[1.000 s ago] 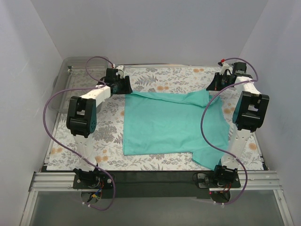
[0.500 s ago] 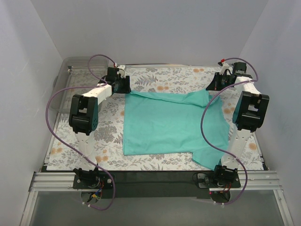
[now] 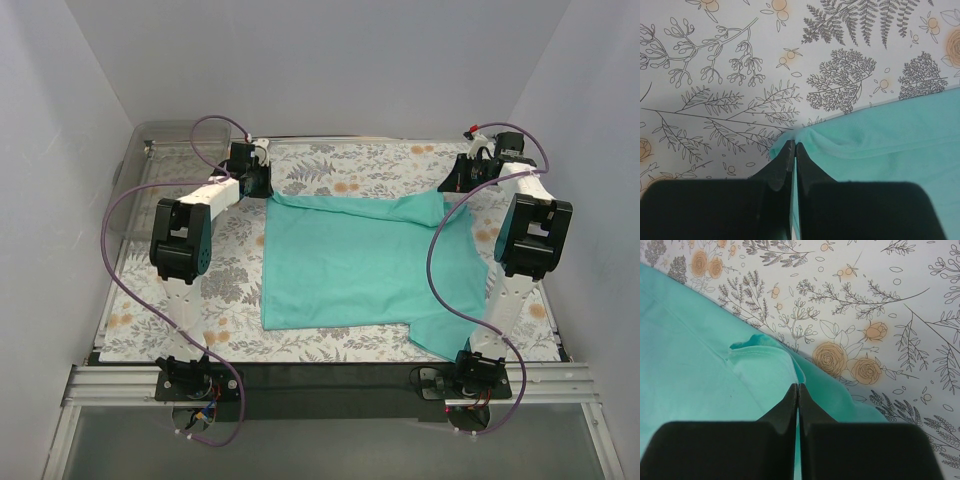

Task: Fold and stack the t-shirts
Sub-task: Fold the tshirt

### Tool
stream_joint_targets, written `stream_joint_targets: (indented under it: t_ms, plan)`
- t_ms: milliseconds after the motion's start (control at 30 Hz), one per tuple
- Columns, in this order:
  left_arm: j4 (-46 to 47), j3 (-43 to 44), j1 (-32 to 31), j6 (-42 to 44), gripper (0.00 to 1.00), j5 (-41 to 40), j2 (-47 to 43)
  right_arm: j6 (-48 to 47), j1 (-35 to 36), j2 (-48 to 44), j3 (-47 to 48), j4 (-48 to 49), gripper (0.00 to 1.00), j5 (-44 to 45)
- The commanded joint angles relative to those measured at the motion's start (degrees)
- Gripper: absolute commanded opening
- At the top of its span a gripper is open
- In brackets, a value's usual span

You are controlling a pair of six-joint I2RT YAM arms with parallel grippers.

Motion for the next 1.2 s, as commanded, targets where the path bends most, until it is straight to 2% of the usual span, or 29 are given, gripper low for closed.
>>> stream_joint_targets:
  t_ms: [0, 267, 400, 600, 733, 900, 1033, 1167]
  plan:
    - [1.2, 0.7, 0.3, 0.3, 0.00, 1.2, -2.8, -0.9, 0.2, -3.6, -0.8, 1.5, 0.01, -1.2]
    - [7.8, -7.1, 0.4, -2.1, 0.00, -0.6, -14.0, -3.6, -1.5, -10.5, -4.4, 1.6, 0.01, -2.7]
    - [10.7, -14.4, 0.7, -4.5, 0.00, 0.5, -23.8, -5.6, -2.1, -18.3, -9.0, 1.5, 0.01, -3.3]
    - [11.6, -20.2, 1.1, -6.6, 0.00, 2.5, -33.8, -8.8, -2.4, -30.7, -15.9, 1.4, 0.01, -4.6]
    - [11.3, -22.4, 1.5, -7.9, 0.00, 2.7, -40.9, -10.6, -2.5, -38.9, -17.3, 0.9, 0.01, -5.3]
    - [9.6, -21.4, 2.0, -9.2, 0.00, 2.1, -49.1, -12.0, -3.0, -48.6, -14.7, -0.9, 0.01, -6.0]
    - [8.9, -18.7, 2.1, -10.3, 0.00, 1.0, -54.7, -12.2, -3.3, -53.8, -8.9, -1.8, 0.01, -6.1]
    - [10.3, -14.1, 2.1, -12.9, 0.00, 0.3, -61.4, -10.2, -3.6, -57.4, 1.3, -1.8, 0.01, -3.6]
